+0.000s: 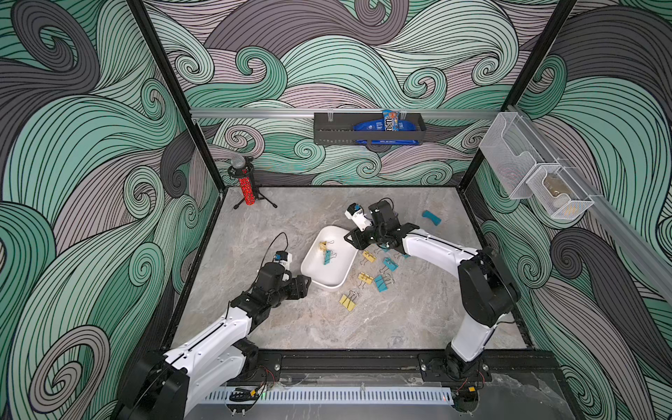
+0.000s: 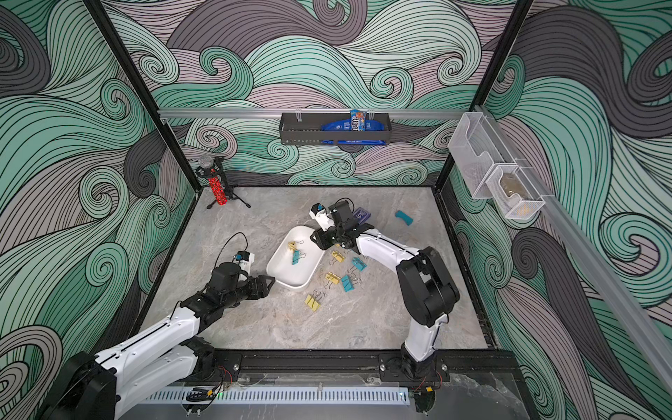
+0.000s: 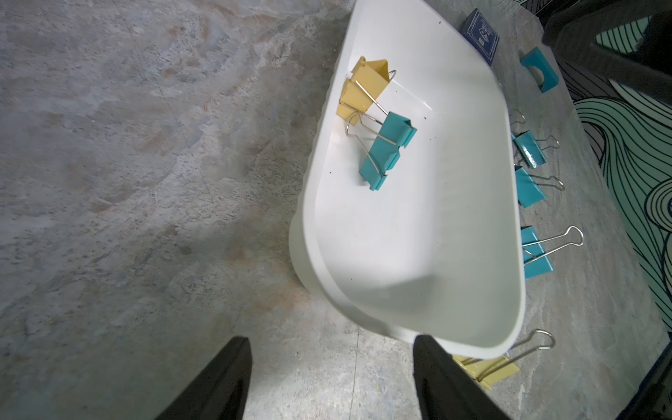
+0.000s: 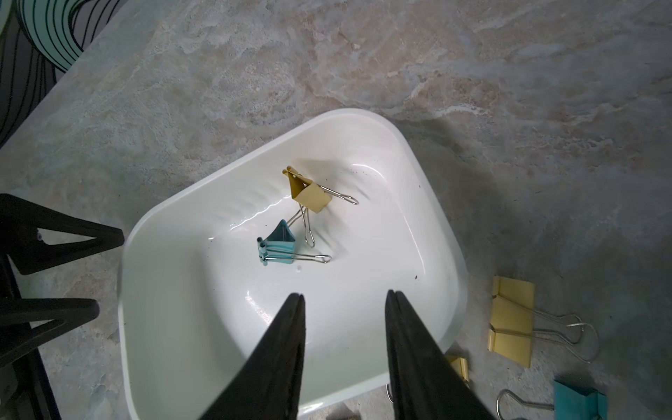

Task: Take out the binder clips from the storage box
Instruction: Pick up the binder clip from the storage box.

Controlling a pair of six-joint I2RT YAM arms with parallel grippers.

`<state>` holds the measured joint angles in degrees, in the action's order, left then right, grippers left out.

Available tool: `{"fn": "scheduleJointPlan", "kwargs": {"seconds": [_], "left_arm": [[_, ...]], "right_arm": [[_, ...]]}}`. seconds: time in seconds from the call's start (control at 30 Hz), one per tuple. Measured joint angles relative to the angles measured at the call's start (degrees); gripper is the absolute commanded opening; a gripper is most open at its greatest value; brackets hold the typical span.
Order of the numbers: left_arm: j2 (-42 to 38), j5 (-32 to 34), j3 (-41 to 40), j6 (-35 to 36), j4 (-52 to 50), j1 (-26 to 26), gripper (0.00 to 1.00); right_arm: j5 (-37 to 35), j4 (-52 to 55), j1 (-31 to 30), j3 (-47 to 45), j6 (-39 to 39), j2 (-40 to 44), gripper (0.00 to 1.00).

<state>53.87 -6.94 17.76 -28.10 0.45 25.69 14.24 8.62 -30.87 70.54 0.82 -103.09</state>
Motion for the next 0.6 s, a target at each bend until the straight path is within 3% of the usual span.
{"fn": "scheduleJointPlan", "kwargs": {"seconds": [0.6], "left_arm": [[0.04, 0.00, 0.00, 0.00, 0.02, 0.00, 0.73]], "right_arm": [[-0.48, 4.07, -3.96, 7.69, -2.21, -10.97, 0.39]]}}
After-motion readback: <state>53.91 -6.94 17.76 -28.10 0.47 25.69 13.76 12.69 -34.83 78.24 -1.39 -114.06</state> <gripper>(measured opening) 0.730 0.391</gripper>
